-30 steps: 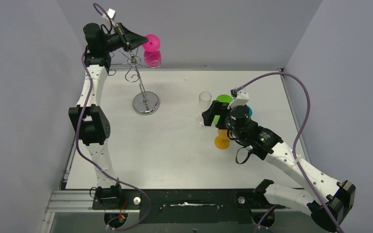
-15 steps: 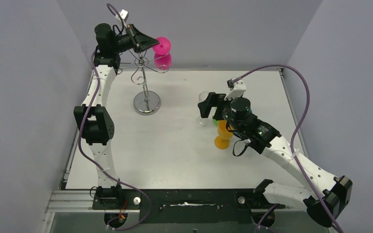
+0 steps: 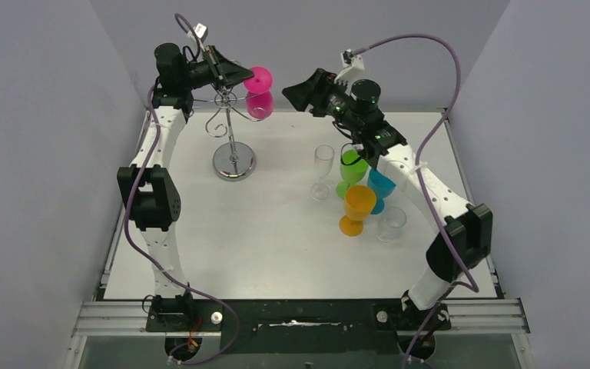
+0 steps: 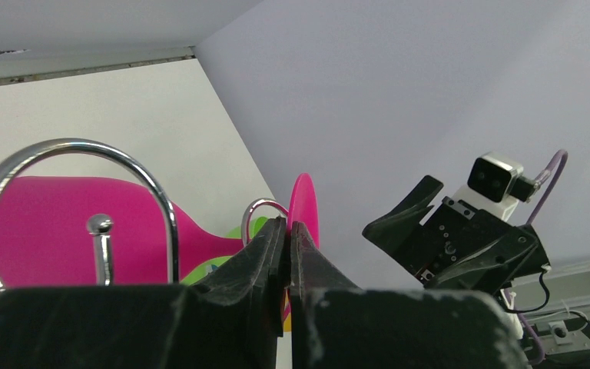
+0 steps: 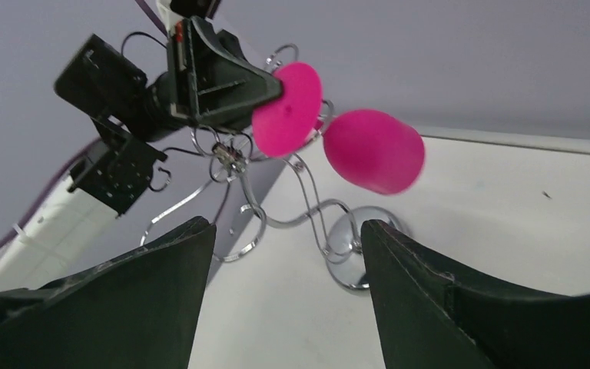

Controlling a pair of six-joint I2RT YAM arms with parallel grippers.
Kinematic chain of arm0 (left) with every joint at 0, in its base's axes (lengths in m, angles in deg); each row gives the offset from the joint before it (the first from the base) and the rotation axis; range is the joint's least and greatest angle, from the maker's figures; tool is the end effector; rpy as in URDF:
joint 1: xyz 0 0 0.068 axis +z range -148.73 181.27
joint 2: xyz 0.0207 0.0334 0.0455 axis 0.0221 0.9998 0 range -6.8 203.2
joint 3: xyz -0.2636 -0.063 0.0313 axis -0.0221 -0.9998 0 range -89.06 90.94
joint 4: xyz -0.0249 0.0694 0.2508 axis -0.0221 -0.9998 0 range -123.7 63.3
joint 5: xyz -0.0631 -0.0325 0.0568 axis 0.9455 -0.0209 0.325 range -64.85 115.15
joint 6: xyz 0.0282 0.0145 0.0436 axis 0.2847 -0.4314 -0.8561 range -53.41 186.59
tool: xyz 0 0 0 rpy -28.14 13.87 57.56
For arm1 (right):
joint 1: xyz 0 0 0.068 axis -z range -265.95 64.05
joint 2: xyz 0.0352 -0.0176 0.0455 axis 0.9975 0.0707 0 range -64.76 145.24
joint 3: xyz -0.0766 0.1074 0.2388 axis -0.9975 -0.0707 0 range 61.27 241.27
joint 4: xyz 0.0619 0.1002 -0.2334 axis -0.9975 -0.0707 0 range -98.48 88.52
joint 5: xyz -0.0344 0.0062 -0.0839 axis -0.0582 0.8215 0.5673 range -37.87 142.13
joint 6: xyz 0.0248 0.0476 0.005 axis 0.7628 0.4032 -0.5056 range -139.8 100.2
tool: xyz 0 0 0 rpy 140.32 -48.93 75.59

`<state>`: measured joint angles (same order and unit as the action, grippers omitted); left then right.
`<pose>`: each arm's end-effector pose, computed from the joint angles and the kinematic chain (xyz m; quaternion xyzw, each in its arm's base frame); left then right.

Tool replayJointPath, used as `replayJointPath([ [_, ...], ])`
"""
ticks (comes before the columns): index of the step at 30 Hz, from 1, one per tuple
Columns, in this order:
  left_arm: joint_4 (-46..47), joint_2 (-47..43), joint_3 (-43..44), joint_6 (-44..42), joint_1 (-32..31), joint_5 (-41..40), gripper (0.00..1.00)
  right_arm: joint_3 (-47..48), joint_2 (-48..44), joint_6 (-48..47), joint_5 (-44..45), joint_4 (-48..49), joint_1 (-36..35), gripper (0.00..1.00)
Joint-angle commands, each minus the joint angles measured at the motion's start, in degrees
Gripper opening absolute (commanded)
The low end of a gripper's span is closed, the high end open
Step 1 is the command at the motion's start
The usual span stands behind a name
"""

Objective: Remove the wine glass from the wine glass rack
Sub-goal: Pick up the wine glass from the wine rack.

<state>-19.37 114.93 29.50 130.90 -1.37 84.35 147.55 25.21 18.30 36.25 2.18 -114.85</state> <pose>0.4968 -0.0534 0.3910 0.0071 0.6938 -0.6318 0.3456 0.3248 0.1905 0.4215 -0.0411 0.7061 0.4679 0.5299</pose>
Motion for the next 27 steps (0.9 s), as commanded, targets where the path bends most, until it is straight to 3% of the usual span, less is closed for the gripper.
replayJointPath([
  [1, 5.54, -4.3, 0.28, 1.34, 0.06, 3.19, 0.0, 12.13, 10.26, 8.41, -8.18, 9.73, 0.15, 0.69],
  [6, 10.48, -5.38, -1.86, 4.46, 1.21, 4.12, 0.0, 25.94, 21.1, 11.79, -10.8, 6.62, -0.18, 0.62],
  [15, 25.32, -5.89, -6.02, 14.12, 2.02, 5.82, 0.0, 35.24, 27.62, 12.55, -16.29, 7.65, -0.34, 0.36],
  [19, 32.21, -5.55, -7.17, 19.32, 2.02, 5.89, 0.0, 36.4, 28.53, 12.64, -16.9, 7.33, -0.63, 0.39],
  [27, 32.24, -5.52, -6.83, 19.33, 1.76, 5.71, 0.0, 42.61, 32.49, 14.75, -20.27, 5.1, -0.63, 0.3],
])
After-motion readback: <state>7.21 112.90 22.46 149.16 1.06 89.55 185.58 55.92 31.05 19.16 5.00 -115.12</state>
